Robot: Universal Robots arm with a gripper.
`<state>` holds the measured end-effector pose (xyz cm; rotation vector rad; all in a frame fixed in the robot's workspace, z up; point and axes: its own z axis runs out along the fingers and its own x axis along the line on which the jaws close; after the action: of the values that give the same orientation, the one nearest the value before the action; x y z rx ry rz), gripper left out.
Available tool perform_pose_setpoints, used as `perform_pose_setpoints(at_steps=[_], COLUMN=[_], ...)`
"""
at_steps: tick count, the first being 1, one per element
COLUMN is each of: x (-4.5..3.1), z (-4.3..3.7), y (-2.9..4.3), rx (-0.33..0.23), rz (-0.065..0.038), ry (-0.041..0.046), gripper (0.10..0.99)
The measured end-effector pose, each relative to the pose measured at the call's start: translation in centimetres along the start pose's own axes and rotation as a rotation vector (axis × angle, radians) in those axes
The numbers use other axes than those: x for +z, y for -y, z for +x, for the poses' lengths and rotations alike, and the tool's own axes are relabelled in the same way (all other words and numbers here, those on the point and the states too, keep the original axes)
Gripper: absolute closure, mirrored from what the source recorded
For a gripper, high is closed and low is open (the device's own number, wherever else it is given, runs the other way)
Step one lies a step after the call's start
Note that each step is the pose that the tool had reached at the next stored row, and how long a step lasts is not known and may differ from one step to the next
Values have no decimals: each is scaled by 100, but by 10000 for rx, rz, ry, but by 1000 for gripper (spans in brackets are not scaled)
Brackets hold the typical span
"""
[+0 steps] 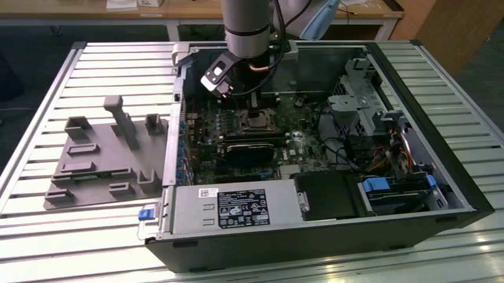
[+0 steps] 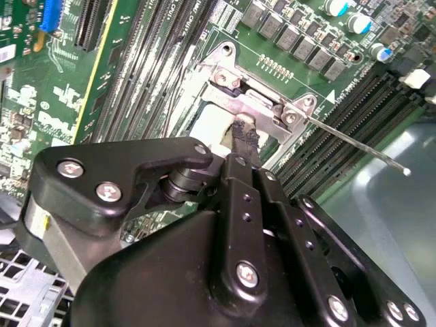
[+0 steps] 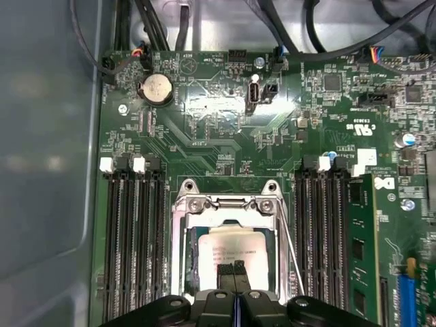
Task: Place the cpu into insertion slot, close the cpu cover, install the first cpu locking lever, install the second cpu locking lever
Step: 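Close the cpu cover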
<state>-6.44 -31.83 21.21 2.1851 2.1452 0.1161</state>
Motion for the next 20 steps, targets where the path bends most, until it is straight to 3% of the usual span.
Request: perform_pose_setpoints(at_steps=[9,12,15,20], x=[-3,-11,-64,-70], z=[0,-2,-1,-1], y=[54,54,48,40], rx=[0,-1,0,-6], rz=[-42,-41,-43,-42], ry=[-2,1,-1,-1], gripper=[984,984,984,984])
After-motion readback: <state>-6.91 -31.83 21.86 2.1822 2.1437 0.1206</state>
